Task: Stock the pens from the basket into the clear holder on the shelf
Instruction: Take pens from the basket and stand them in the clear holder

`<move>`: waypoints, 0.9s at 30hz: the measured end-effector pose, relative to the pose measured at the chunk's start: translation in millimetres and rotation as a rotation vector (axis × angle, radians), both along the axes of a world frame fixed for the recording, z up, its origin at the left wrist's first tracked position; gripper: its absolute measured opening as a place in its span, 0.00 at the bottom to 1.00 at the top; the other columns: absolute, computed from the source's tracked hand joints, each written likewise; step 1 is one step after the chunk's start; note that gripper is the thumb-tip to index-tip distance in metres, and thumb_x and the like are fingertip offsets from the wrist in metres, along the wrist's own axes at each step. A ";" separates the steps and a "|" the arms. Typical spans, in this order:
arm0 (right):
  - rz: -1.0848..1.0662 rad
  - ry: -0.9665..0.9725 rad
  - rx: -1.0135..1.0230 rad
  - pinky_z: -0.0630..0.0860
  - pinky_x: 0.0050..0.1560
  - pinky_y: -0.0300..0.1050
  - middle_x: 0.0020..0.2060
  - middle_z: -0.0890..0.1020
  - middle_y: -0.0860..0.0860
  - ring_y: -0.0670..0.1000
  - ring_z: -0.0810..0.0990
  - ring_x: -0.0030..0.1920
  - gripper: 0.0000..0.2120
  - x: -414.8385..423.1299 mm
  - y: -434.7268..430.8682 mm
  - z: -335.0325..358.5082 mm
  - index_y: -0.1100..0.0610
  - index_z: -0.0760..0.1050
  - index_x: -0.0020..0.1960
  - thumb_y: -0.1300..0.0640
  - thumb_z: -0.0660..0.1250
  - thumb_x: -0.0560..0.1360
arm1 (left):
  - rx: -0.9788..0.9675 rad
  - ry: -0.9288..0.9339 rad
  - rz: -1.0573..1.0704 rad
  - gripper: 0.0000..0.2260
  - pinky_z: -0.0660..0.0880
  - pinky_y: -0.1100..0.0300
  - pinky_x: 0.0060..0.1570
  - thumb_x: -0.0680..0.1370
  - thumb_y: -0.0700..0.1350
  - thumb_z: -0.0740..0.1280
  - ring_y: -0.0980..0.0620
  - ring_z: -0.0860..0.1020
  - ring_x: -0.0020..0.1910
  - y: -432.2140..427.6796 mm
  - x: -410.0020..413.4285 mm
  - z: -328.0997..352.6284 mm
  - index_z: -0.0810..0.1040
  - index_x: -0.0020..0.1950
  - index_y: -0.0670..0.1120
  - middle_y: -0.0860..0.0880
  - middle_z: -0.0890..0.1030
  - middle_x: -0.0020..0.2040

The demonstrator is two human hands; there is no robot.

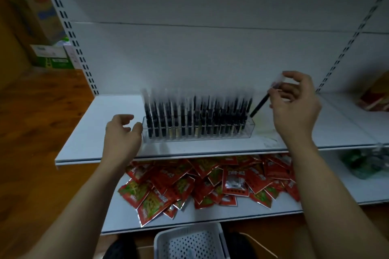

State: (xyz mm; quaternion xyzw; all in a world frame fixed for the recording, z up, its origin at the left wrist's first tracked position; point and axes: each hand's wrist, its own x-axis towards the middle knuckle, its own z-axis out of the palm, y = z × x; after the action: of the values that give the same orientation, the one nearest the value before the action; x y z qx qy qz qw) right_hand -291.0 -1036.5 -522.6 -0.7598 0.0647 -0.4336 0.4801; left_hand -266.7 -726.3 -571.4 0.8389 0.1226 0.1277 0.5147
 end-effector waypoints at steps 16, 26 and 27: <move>0.112 0.319 -0.225 0.78 0.53 0.42 0.44 0.81 0.48 0.44 0.80 0.44 0.20 26.0 -21.4 -31.6 0.46 0.73 0.64 0.62 0.68 0.76 | -0.120 0.137 -0.072 0.16 0.75 0.53 0.50 0.78 0.34 0.61 0.46 0.75 0.55 -2.1 46.1 -20.6 0.74 0.62 0.50 0.47 0.77 0.61; 0.145 0.358 -0.483 0.79 0.55 0.52 0.54 0.82 0.50 0.51 0.80 0.52 0.20 12.1 -23.3 -30.7 0.48 0.75 0.66 0.65 0.62 0.78 | 0.012 0.087 -0.045 0.14 0.68 0.55 0.49 0.81 0.39 0.60 0.49 0.72 0.52 -10.0 37.6 -22.9 0.74 0.66 0.44 0.44 0.77 0.63; 0.155 0.379 -0.449 0.78 0.55 0.51 0.53 0.82 0.50 0.50 0.80 0.51 0.22 10.9 -24.1 -31.5 0.46 0.74 0.67 0.65 0.62 0.78 | 0.012 0.084 -0.045 0.14 0.67 0.55 0.49 0.81 0.39 0.60 0.49 0.72 0.51 -10.6 35.8 -23.0 0.74 0.66 0.44 0.45 0.77 0.62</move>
State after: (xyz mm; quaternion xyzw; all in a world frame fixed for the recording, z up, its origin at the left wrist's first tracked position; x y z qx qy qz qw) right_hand -280.1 -1060.6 -554.2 -0.9171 -0.0025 -0.2495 0.3109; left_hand -230.9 -736.9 -594.4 0.8490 0.1246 0.0818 0.5069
